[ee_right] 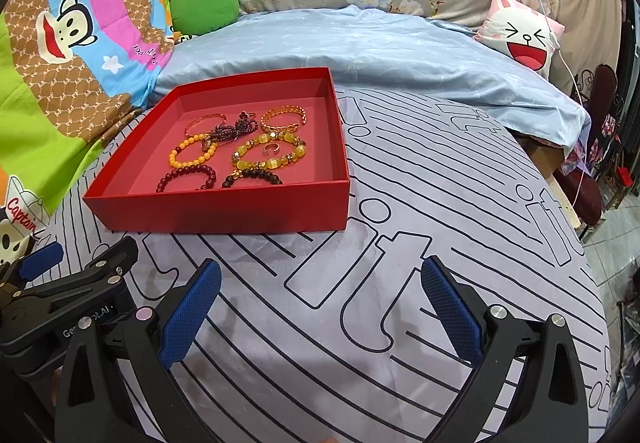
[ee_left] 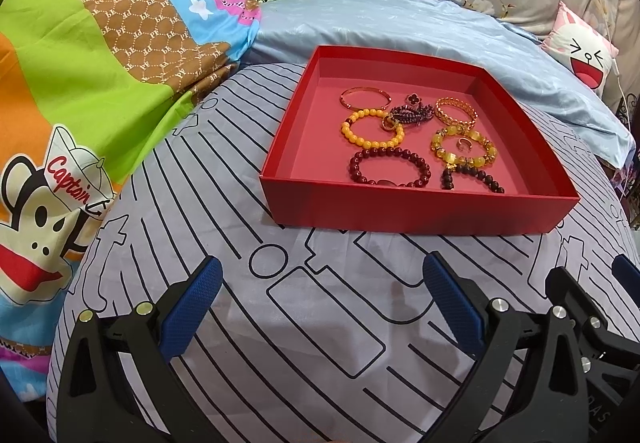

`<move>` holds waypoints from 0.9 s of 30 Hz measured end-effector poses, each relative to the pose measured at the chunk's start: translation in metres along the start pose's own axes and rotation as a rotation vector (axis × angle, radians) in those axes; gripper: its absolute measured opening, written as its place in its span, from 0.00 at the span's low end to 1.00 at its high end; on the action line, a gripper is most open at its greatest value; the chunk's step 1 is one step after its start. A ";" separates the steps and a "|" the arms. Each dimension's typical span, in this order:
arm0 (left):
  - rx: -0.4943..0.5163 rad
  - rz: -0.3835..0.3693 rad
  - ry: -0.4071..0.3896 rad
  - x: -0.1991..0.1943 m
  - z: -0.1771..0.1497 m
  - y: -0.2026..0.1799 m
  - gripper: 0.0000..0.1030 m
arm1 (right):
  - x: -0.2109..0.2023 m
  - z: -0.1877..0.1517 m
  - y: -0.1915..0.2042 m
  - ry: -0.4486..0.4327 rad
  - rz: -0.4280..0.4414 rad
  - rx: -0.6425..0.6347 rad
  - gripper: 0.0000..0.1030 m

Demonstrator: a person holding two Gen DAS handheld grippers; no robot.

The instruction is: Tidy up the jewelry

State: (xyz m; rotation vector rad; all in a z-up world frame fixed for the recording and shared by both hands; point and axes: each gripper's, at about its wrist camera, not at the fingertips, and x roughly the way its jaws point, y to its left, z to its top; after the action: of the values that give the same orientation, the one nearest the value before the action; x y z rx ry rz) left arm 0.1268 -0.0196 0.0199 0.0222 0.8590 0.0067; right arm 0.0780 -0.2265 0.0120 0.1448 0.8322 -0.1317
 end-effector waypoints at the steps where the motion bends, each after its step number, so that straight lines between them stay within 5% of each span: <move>1: 0.000 0.001 0.000 0.000 0.000 0.000 0.93 | 0.000 0.000 0.000 0.001 0.000 0.000 0.94; 27: -0.005 0.006 -0.012 0.000 -0.001 0.002 0.93 | 0.001 -0.002 0.002 0.009 0.002 0.003 0.94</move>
State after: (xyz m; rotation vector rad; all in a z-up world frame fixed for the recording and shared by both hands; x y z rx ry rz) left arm 0.1262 -0.0181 0.0194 0.0195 0.8472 0.0141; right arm 0.0776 -0.2240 0.0101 0.1488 0.8411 -0.1303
